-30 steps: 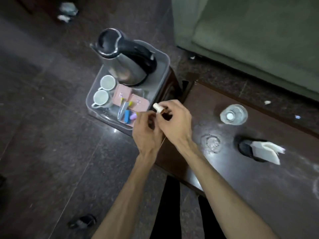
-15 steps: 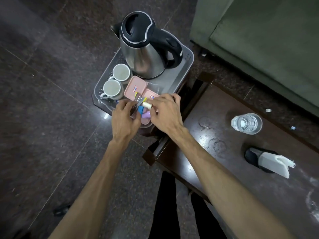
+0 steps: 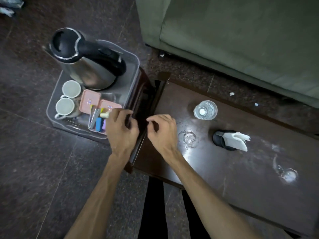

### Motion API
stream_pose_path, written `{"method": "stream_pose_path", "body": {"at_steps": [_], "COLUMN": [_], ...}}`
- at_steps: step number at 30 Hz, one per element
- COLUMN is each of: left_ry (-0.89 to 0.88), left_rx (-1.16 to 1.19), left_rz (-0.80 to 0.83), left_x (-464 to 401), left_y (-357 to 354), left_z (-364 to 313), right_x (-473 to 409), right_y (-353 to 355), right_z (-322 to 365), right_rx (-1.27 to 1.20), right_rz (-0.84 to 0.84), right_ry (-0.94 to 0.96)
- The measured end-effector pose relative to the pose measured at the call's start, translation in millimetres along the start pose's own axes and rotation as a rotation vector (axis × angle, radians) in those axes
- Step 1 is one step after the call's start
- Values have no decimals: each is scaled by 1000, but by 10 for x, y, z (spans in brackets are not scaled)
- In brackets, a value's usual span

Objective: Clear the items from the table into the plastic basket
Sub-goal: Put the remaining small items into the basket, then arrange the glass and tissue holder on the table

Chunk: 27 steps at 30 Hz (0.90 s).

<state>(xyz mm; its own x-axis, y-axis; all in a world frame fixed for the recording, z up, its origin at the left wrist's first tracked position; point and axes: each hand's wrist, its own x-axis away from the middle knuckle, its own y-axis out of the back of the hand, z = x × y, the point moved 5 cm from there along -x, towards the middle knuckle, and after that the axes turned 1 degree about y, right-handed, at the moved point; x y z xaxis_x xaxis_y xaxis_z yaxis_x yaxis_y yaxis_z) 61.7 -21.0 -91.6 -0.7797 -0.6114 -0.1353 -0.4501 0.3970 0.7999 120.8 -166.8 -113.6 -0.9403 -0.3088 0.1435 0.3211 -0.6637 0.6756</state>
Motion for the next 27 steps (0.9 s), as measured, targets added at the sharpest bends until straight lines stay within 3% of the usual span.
{"method": "stream_pose_path", "body": {"at_steps": [8, 14, 19, 24, 27], "left_ry": [-175, -100, -65, -42, -40], "left_rx": [31, -60, -163, -185, -152], "left_rz": [483, 587, 651, 599, 540], "left_x": [491, 530, 488, 447, 430], "left_y": [-1234, -1894, -2308, -2487, -2469], "left_z": [-1301, -1675, -1750, -1777, -1790], "right_x": [645, 1162, 1211, 829, 700], "right_y": [914, 1395, 1592, 1519, 1475], "right_z": [-1428, -2083, -2376, -2645, -2750], "right_rx": [24, 22, -13, -9, 4], "right_rz": [-207, -411, -513, -282, -228], "right_ry": [-435, -790, -780, -706, -644]}}
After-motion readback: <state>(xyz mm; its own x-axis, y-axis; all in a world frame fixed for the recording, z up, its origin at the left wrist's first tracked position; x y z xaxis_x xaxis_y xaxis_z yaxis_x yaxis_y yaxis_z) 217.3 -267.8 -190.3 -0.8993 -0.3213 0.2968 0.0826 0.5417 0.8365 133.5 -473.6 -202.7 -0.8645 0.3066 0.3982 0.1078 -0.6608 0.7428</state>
